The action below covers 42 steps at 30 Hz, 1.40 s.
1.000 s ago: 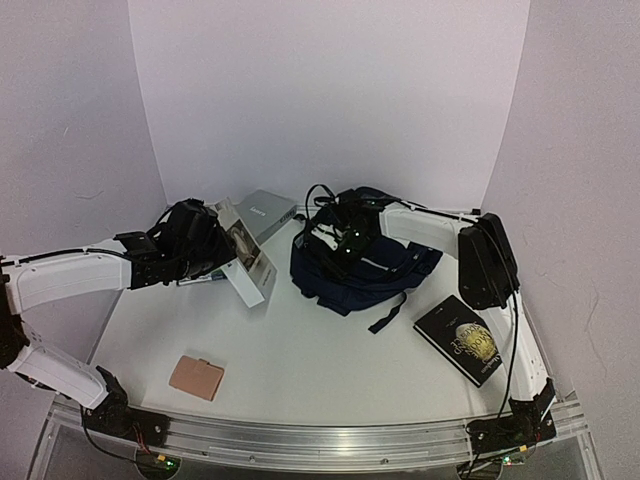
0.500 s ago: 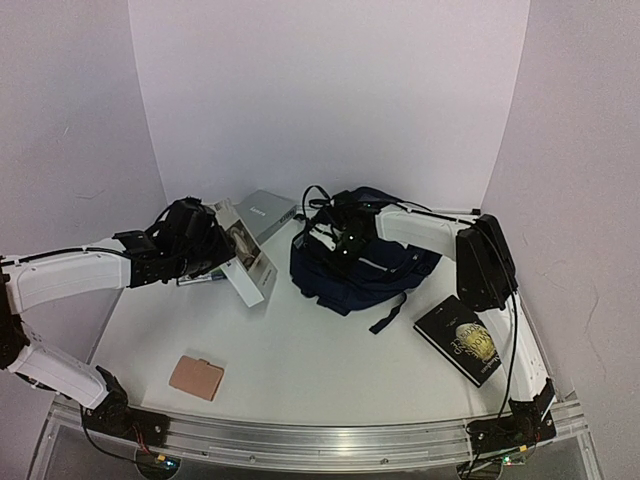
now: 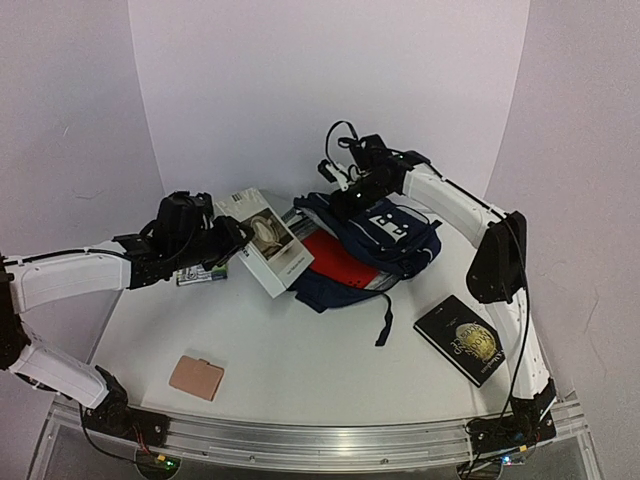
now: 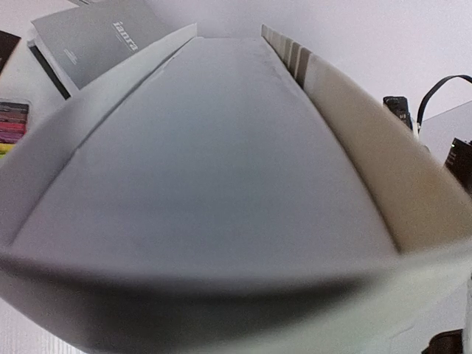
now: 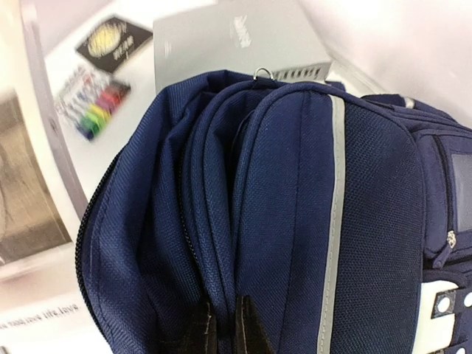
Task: Pack the student bag
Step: Place the book in the student bag.
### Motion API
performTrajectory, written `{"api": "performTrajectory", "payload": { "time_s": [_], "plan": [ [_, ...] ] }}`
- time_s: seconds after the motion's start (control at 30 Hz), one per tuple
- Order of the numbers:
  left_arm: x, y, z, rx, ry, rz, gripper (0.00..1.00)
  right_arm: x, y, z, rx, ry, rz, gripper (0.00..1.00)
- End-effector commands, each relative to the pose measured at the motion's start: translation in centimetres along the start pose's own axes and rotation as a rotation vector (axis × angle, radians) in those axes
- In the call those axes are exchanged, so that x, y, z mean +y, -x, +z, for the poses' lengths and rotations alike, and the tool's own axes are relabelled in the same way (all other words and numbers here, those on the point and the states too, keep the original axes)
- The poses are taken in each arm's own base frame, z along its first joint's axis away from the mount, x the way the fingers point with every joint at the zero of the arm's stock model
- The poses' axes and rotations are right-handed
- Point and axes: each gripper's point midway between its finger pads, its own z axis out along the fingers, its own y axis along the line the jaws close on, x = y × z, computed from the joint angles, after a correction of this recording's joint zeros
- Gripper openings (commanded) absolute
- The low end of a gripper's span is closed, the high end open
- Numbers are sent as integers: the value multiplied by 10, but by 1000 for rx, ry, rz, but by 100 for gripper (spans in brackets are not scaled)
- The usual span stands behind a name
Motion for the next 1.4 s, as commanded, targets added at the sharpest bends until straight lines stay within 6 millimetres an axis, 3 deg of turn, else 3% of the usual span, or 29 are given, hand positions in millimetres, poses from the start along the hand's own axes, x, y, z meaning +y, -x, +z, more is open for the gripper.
{"api": "performTrajectory", "payload": {
  "time_s": [0.0, 0.17, 0.37, 0.7, 0.83, 1.03, 1.23, 1.37],
  "plan": [
    [-33, 6, 4, 74, -212, -88, 9, 13, 85, -90, -297, 120, 27, 0],
    [-34, 2, 36, 229, -311, -190, 4, 19, 109, -120, -402, 191, 26, 0],
    [-48, -13, 89, 426, -407, -247, 2, 28, 122, -133, -458, 247, 45, 0],
    [-40, 7, 159, 404, -485, -409, 3, 47, 120, -142, -458, 358, 54, 0],
    [-36, 11, 187, 386, -479, -426, 6, 54, 124, -146, -468, 410, 89, 0],
    [-52, 4, 227, 417, -480, -417, 9, 52, 134, -146, -502, 420, 138, 0],
    [-44, -4, 268, 409, -422, -466, 13, 54, 134, -142, -494, 455, 178, 0],
    [-39, -9, 285, 425, -364, -470, 29, 49, 131, -138, -484, 463, 220, 0]
  ]
}}
